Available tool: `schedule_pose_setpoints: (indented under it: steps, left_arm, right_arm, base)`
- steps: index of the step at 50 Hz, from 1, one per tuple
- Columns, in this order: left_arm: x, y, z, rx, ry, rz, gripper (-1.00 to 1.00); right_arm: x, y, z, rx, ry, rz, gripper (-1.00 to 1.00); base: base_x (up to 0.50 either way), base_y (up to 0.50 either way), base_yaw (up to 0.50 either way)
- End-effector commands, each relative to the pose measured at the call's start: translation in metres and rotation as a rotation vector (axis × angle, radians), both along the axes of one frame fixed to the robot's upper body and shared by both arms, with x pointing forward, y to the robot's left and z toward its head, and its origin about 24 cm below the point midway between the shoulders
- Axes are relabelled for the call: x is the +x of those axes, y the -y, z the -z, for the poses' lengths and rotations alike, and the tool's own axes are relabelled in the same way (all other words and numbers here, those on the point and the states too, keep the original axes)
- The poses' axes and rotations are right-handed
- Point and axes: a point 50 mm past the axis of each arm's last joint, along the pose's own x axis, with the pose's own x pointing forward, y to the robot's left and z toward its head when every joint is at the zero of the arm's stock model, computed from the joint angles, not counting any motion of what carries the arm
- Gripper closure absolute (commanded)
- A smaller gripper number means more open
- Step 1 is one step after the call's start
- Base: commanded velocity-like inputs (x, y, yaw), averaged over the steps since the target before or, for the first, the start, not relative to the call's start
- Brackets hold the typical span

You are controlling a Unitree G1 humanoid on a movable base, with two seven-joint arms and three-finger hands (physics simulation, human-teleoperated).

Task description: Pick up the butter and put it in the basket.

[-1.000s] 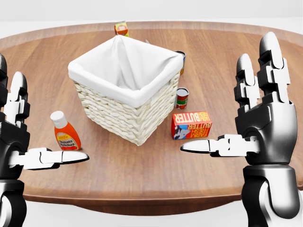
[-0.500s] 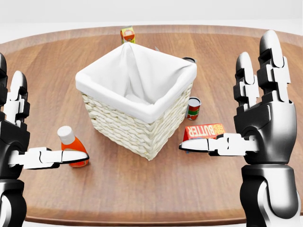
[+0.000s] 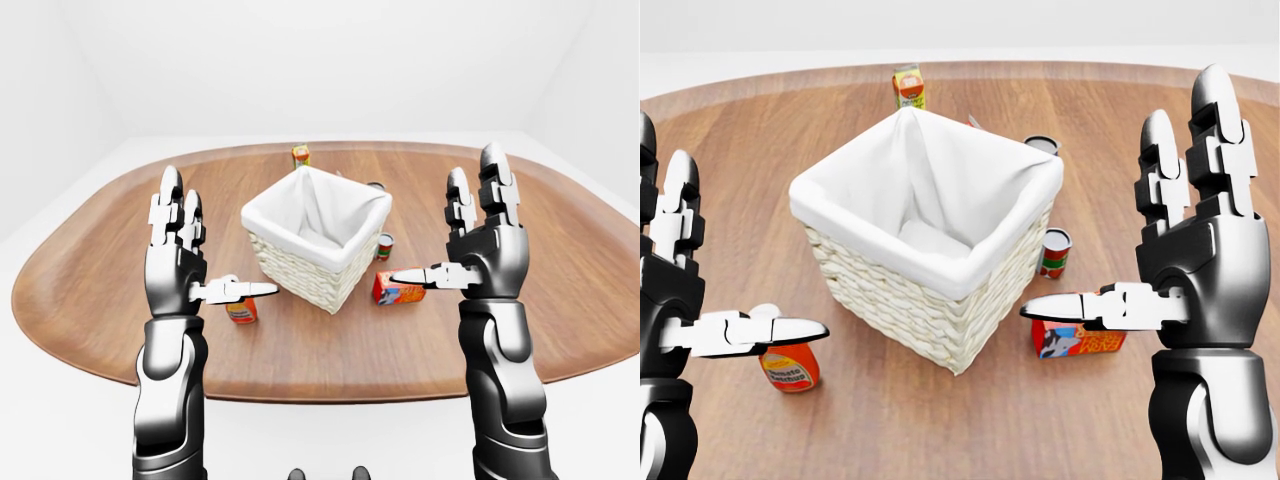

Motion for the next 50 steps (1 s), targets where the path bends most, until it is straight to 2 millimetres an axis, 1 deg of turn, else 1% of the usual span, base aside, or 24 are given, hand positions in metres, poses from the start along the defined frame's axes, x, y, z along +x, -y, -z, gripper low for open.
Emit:
schedule_pose_setpoints:
  steps: [1, 40, 50]
  left_arm:
    - [0.0014, -0.0011, -0.0002, 0.001, -0.001, 0.000, -1.00]
    - [0.0018, -0.0006, 0.0012, 0.000, -0.007, 0.000, -1.00]
    - [0.0018, 0.0002, 0.0019, -0.001, -0.010, 0.001, -1.00]
  right_arm:
    - [-0.0004, 0.0001, -0.0004, 0.001, 0.002, -0.001, -1.00]
    - [-0.0006, -0.0003, 0.0005, -0.001, -0.001, -0.002, -1.00]
    - [-0.0008, -0.0017, 0.0033, -0.016, -0.011, -0.013, -1.00]
  base:
    - [0.18, 0.00, 0.00]
    - [0.18, 0.00, 0.00]
    - [0.15, 0.00, 0.00]
